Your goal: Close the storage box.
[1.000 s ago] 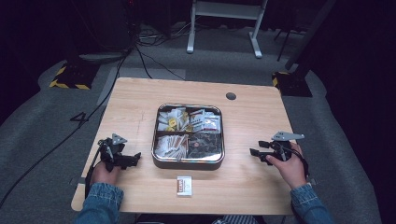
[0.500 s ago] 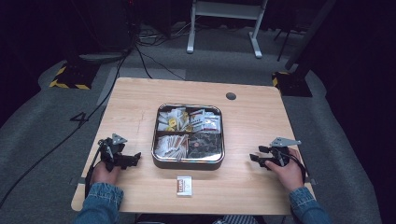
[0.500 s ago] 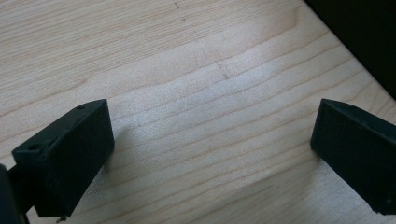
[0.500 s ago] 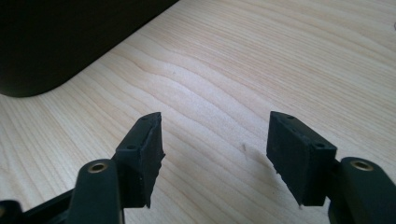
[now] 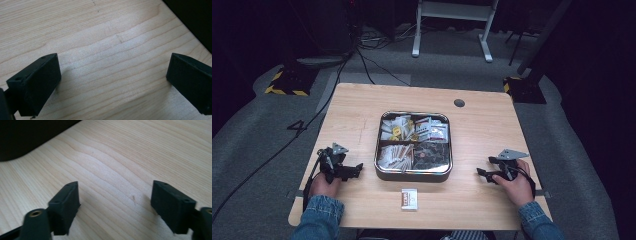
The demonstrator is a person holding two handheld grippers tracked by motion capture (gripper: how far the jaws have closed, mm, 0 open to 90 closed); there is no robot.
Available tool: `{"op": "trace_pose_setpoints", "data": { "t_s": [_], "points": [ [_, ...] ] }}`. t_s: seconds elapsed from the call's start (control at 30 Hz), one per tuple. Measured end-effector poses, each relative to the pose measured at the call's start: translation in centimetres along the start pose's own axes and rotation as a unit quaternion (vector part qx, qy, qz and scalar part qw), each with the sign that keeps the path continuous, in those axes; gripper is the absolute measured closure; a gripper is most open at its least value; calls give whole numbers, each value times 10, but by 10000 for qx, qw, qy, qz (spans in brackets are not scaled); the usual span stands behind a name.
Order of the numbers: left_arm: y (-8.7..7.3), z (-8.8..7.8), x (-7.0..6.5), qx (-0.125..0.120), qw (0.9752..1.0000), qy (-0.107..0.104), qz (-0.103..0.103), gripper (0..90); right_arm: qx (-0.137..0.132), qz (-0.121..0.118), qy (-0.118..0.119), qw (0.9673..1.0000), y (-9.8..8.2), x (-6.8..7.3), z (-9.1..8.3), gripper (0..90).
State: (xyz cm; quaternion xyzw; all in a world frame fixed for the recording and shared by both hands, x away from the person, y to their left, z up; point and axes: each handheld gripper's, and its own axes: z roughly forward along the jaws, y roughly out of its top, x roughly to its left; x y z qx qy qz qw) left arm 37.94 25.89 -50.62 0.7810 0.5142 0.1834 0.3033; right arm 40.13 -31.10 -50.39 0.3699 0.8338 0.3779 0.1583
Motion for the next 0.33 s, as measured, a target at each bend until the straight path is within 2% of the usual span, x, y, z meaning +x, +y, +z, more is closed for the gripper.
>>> {"op": "trace_pose_setpoints", "data": {
  "t_s": [0.03, 0.1, 0.33],
  "points": [
    [0, 0, 0, 0, 10000, 0, 0, 0, 65, -107, -54, 9999, 1, 1, 2, 148],
    [0, 0, 0, 0, 10000, 1, 1, 0, 136, -81, -113, 9998, 1, 1, 4, 101],
    [0, 0, 0, 1, 10000, 0, 2, 0, 159, -77, -114, 9998, 2, 1, 4, 91]
  ]
}}
